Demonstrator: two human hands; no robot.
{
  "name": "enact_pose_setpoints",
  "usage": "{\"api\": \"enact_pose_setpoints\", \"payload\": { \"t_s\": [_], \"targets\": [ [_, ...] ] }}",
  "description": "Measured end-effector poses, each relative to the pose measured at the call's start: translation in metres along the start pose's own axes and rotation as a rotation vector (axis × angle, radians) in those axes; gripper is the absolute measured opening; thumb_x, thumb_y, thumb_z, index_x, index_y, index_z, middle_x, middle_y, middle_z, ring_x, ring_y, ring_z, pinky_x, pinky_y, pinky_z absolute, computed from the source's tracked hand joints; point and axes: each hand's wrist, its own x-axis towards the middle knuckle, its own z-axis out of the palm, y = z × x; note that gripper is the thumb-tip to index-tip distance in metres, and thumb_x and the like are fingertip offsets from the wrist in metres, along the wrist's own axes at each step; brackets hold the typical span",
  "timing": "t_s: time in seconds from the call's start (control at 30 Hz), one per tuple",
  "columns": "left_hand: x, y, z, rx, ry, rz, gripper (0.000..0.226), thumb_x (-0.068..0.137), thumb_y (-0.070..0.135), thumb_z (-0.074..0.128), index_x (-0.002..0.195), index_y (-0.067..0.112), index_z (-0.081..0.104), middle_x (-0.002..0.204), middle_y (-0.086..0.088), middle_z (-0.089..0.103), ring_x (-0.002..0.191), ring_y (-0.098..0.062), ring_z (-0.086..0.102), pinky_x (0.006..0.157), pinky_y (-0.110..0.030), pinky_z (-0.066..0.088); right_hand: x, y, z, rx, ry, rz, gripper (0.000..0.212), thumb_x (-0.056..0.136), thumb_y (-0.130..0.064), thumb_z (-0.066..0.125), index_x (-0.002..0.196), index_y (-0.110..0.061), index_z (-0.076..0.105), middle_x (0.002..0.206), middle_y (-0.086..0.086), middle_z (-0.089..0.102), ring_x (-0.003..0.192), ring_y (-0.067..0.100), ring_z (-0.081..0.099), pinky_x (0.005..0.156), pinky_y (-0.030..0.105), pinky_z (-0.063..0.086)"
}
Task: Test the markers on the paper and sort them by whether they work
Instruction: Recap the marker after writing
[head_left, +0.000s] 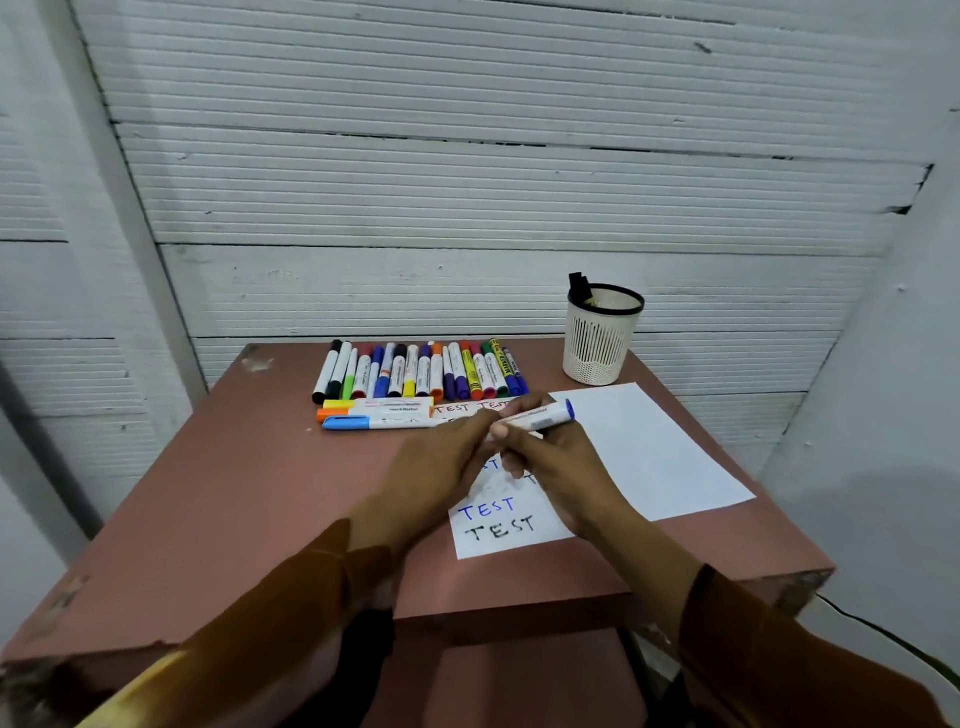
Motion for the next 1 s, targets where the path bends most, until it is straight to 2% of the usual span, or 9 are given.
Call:
{"api": "enact_pose_setpoints", "payload": {
  "t_s": [0.07,0.23,0.3,0.37,0.43,0.5,0.6,0.83,1.0],
  "targets": [
    [0.0,0.001,0.001,0.024,0.021,0.006,0.037,0.093,0.049,0.032,0.116,0.027,0.05,0.073,-0.002,0.065,0.056,-0.01,0.046,0.049,-0.012,0.022,0.0,-0.001,-0.002,0.003,0.023,-0.022,0.007,0.085,-0.005,0.064,0.084,-0.009,0.059,0.062,0.007,0.06,0.05,0.012,0.053,0.05,0.022,0.043],
    [0.0,-0.012,0.003,0.063,-0.07,-0.213,0.05,0.092,0.053,0.04,0.136,0.033,0.032,0.076,0.006,0.055,0.071,-0.012,0.055,0.058,-0.022,0.035,0.0,-0.002,-0.014,0.022,0.101,-0.036,0.005,0.09,-0.007,0.057,0.091,-0.004,0.052,0.082,0.012,0.072,0.065,0.026,0.069,0.058,0.029,0.056],
    [-0.001,-0.017,0.004,0.126,-0.08,-0.195,0.039,0.092,0.049,0.044,0.127,0.032,0.044,0.076,0.006,0.059,0.074,-0.012,0.058,0.06,-0.024,0.039,0.0,-0.001,-0.021,0.063,0.194,-0.04,0.008,0.088,-0.004,0.058,0.086,-0.008,0.052,0.088,0.016,0.07,0.066,0.028,0.07,0.06,0.032,0.057],
    [-0.002,-0.018,0.006,0.126,-0.113,-0.175,0.029,0.091,0.045,0.048,0.115,0.032,0.058,0.085,0.004,0.067,0.079,-0.012,0.06,0.064,-0.025,0.043,-0.003,0.001,-0.027,0.037,0.334,-0.065,0.016,0.085,-0.005,0.063,0.076,-0.01,0.051,0.079,0.016,0.068,0.053,0.021,0.064,0.051,0.027,0.05],
    [-0.001,-0.017,0.008,0.114,-0.156,-0.167,0.026,0.09,0.044,0.05,0.109,0.031,0.064,0.091,0.004,0.069,0.081,-0.011,0.06,0.069,-0.025,0.047,-0.007,0.005,-0.032,-0.04,0.476,-0.093,0.024,0.083,-0.009,0.067,0.068,-0.009,0.048,0.068,0.015,0.064,0.04,0.009,0.055,0.041,0.019,0.041],
    [-0.001,-0.017,0.007,0.112,-0.18,-0.173,0.027,0.09,0.046,0.051,0.108,0.031,0.064,0.091,0.004,0.068,0.081,-0.011,0.059,0.07,-0.025,0.047,-0.009,0.009,-0.031,-0.147,0.532,-0.118,0.029,0.082,-0.011,0.069,0.065,-0.01,0.046,0.065,0.017,0.06,0.044,0.007,0.054,0.043,0.018,0.041],
    [-0.001,-0.019,0.008,0.112,-0.183,-0.182,0.027,0.089,0.048,0.052,0.107,0.031,0.063,0.085,0.004,0.067,0.077,-0.01,0.058,0.068,-0.026,0.046,-0.01,0.015,-0.025,-0.363,0.487,-0.155,0.03,0.082,-0.008,0.068,0.064,-0.018,0.046,0.062,0.006,0.056,0.059,0.017,0.057,0.059,0.017,0.045],
    [-0.001,-0.021,0.009,0.108,-0.198,-0.193,0.026,0.088,0.05,0.051,0.104,0.032,0.062,0.069,0.01,0.054,0.069,-0.008,0.053,0.065,-0.026,0.045,-0.009,0.018,-0.02,-0.497,0.456,-0.153,0.036,0.084,-0.011,0.065,0.061,-0.022,0.04,0.056,-0.002,0.048,0.049,0.003,0.051,0.049,0.007,0.038],
    [0.0,-0.022,0.009,0.108,-0.219,-0.198,0.027,0.088,0.052,0.05,0.104,0.033,0.062,0.062,0.012,0.048,0.066,-0.007,0.05,0.063,-0.025,0.043,-0.01,0.015,-0.018,-0.497,0.428,-0.133,0.032,0.085,-0.016,0.065,0.064,-0.02,0.042,0.06,0.006,0.052,0.05,0.01,0.051,0.051,0.02,0.044]
  ]
}}
